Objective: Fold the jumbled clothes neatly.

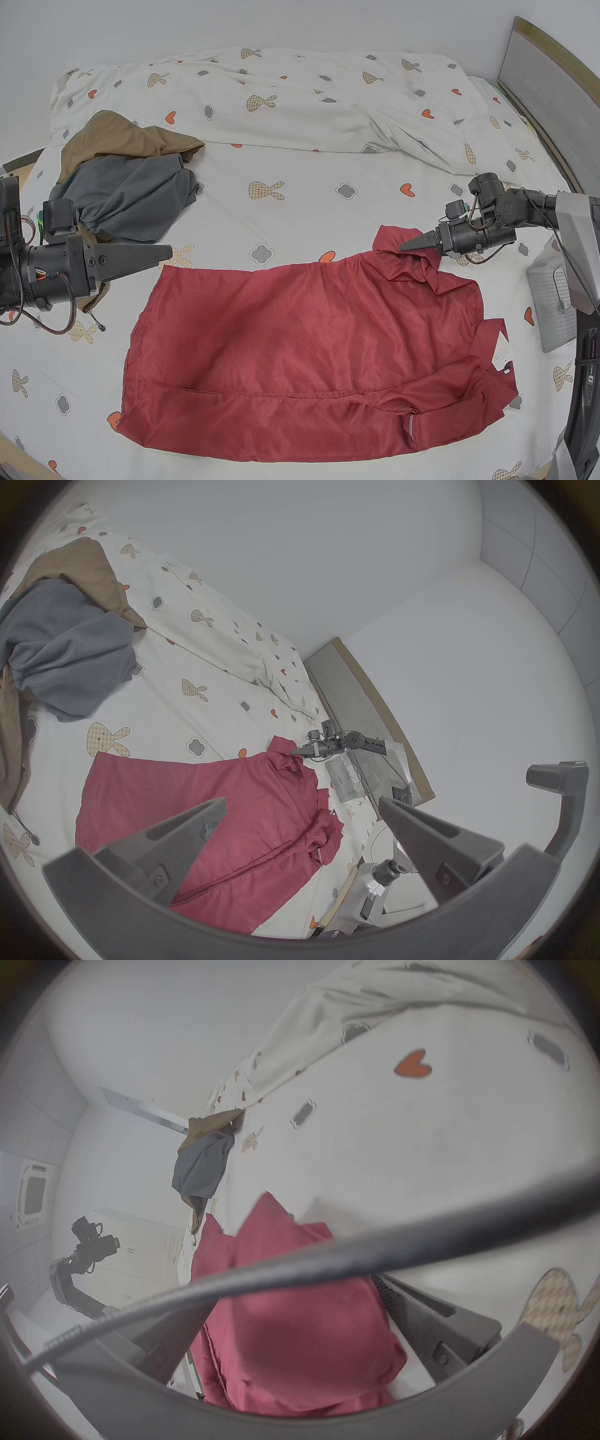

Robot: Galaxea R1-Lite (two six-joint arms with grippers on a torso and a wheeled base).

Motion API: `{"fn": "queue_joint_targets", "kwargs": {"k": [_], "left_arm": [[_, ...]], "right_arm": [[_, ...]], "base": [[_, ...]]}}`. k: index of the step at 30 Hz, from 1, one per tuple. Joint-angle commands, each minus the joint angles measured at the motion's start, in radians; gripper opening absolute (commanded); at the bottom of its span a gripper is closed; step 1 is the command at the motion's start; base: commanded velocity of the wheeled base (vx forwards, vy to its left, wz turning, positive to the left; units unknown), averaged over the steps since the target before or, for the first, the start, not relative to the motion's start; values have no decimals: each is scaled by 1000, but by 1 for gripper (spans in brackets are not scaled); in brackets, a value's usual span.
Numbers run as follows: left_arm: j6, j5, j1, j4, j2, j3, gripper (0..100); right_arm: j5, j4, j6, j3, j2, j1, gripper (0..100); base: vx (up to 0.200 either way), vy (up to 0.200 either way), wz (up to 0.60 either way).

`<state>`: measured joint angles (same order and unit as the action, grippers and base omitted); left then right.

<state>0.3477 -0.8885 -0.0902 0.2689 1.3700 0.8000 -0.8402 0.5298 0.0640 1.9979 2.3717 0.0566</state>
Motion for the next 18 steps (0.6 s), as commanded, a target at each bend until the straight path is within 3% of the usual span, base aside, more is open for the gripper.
{"fn": "queue_joint_targets", "kwargs": {"k": [1, 18], "left_arm": [[1, 0, 0, 1, 0, -1, 100], [1, -1, 0, 1, -8, -1, 100]], "right_arm": [[-2, -10, 3, 2, -58, 0, 100], [-2, -8, 3, 2, -60, 32, 100]], "base": [[0, 0, 0], [0, 0, 0]]}}
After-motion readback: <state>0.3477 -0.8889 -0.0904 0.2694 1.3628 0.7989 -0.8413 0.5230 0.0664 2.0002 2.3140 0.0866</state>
